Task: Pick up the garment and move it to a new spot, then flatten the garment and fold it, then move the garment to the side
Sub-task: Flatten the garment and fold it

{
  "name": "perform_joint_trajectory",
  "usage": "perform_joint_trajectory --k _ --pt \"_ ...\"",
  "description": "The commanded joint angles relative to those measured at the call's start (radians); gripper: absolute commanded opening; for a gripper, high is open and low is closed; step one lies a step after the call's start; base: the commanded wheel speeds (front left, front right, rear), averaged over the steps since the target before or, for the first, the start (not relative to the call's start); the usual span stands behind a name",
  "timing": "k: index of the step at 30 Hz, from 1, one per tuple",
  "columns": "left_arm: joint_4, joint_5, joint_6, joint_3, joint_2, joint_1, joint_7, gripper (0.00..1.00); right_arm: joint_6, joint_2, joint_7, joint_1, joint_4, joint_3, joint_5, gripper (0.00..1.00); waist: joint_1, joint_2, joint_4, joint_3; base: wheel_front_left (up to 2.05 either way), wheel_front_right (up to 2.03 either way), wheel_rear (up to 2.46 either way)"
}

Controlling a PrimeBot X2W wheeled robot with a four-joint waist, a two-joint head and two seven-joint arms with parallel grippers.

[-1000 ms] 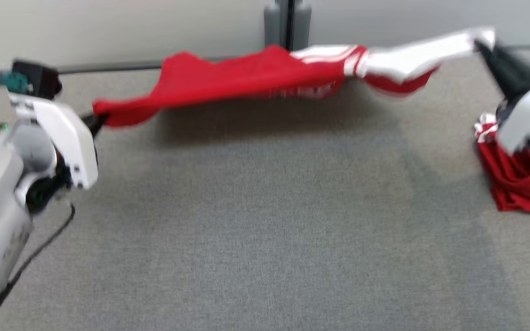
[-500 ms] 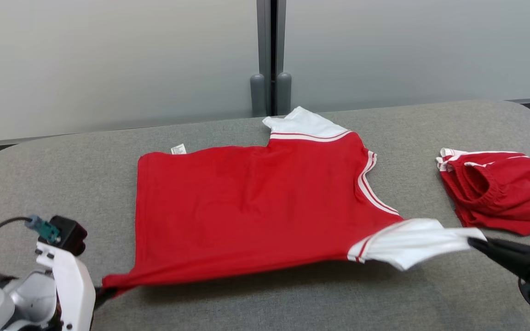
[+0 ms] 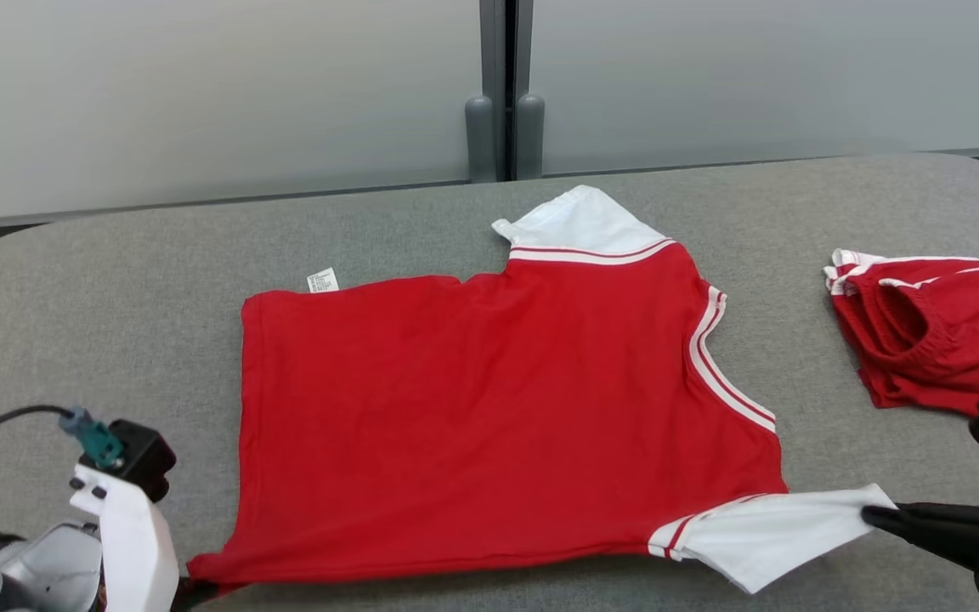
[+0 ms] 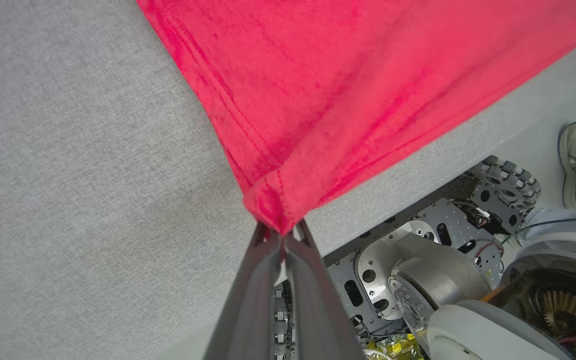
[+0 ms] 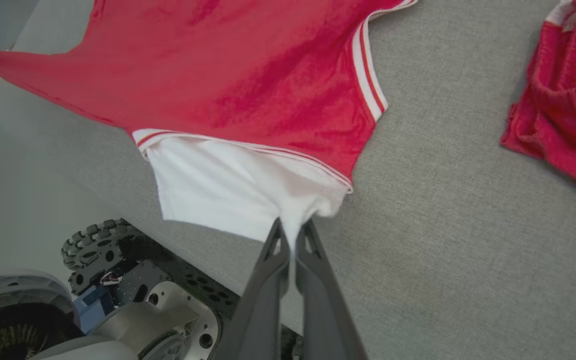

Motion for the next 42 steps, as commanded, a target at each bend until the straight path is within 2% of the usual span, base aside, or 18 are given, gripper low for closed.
perform_joint_trajectory --k 1,9,15,23,32,33,34,35,36,37,42 --pt "0.009 0.008 -0.011 0.0 -0.007 -0.042 0.035 0.0 0.0 0.019 0.04 -0.026 -0.003 -0.019 -0.015 0.0 0.0 -0.0001 0.014 0.032 0.0 0.0 0.0" --pt "0.14 -0.029 -0.081 -0.038 -0.127 -0.224 0.27 0.0 0.0 0.171 0.267 -0.177 0.098 -0.112 -0.081 0.0 0.0 -0.0001 0.059 0.103 0.0 0.0 0.0" --pt "0.245 -0.029 -0.117 -0.049 -0.209 -0.32 0.343 0.0 0.0 0.301 0.34 -0.297 0.202 -0.158 -0.148 0.0 0.0 -0.0001 0.076 0.15 0.0 0.0 0.0" --pt "0.343 -0.023 -0.147 -0.043 -0.277 -0.404 0.375 0.0 0.0 0.414 0.368 -0.416 0.326 -0.188 -0.23 0.0 0.0 -0.0001 0.094 0.197 0.0 0.0 0.0" --pt "0.441 -0.017 -0.184 -0.045 -0.341 -0.444 0.362 0.0 0.0 0.466 0.32 -0.47 0.395 -0.167 -0.266 0.0 0.0 -0.0001 0.098 0.223 0.0 0.0 0.0" --pt "0.466 -0.009 -0.195 -0.045 -0.351 -0.454 0.351 0.14 0.0 0.472 0.308 -0.477 0.411 -0.158 -0.269 0.0 0.0 -0.0001 0.097 0.226 0.0 0.0 0.0" --pt "0.478 -0.009 -0.199 -0.044 -0.357 -0.455 0.346 0.8 0.0 0.475 0.299 -0.482 0.418 -0.157 -0.27 0.23 0.0 -0.0001 0.096 0.226 0.0 0.0 0.0" --pt "0.493 -0.012 -0.202 -0.041 -0.364 -0.454 0.339 1.0 0.0 0.478 0.286 -0.487 0.424 -0.154 -0.271 0.47 0.0 -0.0001 0.095 0.227 0.0 0.0 0.0" --pt "0.504 -0.014 -0.207 -0.039 -0.371 -0.453 0.334 1.0 0.0 0.481 0.277 -0.489 0.428 -0.149 -0.27 0.77 0.0 -0.0001 0.094 0.226 0.0 0.0 0.0" --pt "0.517 -0.01 -0.208 -0.038 -0.373 -0.454 0.325 1.0 0.0 0.483 0.267 -0.487 0.434 -0.143 -0.267 1.0 0.0 -0.0001 0.093 0.224 0.0 0.0 0.0" --pt "0.57 0.014 -0.226 -0.021 -0.382 -0.459 0.257 1.0 0.0 0.489 0.164 -0.487 0.43 -0.129 -0.259 1.0 0.0 -0.0001 0.087 0.201 0.0 0.0 0.0"
